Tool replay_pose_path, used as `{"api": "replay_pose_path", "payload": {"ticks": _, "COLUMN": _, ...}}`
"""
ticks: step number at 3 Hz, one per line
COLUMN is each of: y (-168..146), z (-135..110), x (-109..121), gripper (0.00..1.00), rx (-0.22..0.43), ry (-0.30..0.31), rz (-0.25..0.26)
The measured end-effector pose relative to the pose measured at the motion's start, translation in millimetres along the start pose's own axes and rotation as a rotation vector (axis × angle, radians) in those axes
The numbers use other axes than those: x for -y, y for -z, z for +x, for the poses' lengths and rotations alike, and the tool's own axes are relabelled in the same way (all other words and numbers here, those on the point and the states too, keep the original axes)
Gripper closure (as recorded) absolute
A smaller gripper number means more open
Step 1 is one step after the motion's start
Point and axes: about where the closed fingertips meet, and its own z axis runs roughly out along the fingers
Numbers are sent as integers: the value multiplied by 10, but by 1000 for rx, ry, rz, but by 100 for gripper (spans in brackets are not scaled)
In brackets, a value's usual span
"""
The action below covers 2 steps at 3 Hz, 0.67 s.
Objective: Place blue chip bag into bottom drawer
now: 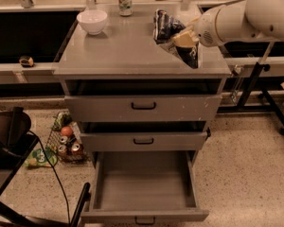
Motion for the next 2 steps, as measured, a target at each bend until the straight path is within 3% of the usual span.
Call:
{"api": "replay_pose_path", "payload": {"ticks": 1, "y": 375, "z": -217, "x": -380, "gripper": 100, "rx": 78, "ry": 40, "rz": -126}}
{"api": "replay_pose_path", "payload": {"ticks": 2, "y": 682, "z": -325, "x": -763, "gripper": 100, "rx": 123, "ry": 18, "rz": -262}}
